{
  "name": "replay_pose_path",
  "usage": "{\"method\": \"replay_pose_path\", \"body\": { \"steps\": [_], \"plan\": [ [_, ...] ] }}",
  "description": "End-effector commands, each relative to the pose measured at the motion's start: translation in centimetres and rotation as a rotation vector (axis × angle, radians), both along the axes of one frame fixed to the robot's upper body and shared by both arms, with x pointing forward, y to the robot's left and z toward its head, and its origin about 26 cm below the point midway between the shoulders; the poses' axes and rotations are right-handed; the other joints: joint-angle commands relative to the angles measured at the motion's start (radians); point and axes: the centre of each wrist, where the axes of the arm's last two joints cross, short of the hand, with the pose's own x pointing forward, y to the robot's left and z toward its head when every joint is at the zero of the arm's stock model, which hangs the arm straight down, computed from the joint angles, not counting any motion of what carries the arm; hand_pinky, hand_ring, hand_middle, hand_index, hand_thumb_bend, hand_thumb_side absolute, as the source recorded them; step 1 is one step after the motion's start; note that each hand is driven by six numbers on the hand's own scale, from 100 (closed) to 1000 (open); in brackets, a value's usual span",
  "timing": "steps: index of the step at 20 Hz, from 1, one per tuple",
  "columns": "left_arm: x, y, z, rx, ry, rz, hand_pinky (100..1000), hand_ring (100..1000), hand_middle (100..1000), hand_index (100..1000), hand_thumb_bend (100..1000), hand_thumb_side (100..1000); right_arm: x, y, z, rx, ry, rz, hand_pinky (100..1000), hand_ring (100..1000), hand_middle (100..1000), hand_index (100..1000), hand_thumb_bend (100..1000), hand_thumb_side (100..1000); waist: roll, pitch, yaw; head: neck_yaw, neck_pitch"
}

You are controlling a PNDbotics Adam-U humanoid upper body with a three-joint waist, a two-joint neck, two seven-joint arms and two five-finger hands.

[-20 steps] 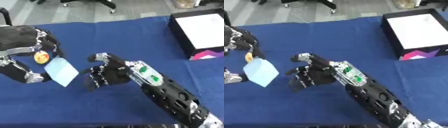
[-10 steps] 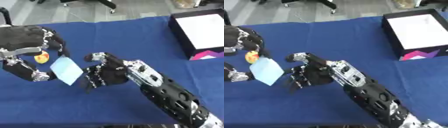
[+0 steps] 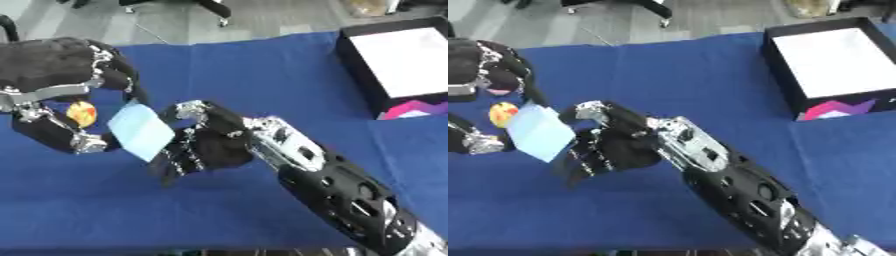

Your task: Pick up the objects with one hand, pass them to the other hand, and then place them into the box on the other side of the table.

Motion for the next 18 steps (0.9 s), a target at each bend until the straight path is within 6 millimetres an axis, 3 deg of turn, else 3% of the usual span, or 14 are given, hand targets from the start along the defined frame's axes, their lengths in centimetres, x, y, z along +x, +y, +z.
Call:
{"method": "replay_pose_path", "body": {
  "steps": [1,18],
  "plan": [
    [0.1,-0.3,0.5,0.018,-0.02,-0.011,789,607,506,673,317,142,-0.6,0.8,1.7,-0.056,0.083,0.192,1000,659,699,1000,244,1000,0.0,-0.017,0.0,-0.003,-0.002],
    [1.3,-0.1,-0.9,0.007,-0.141,-0.001,794,605,498,665,356,100,-1.8,1.4,2.8,-0.071,0.141,0.275,1000,626,687,1000,376,1000,-0.005,-0.018,0.0,-0.004,-0.002]
  ]
}}
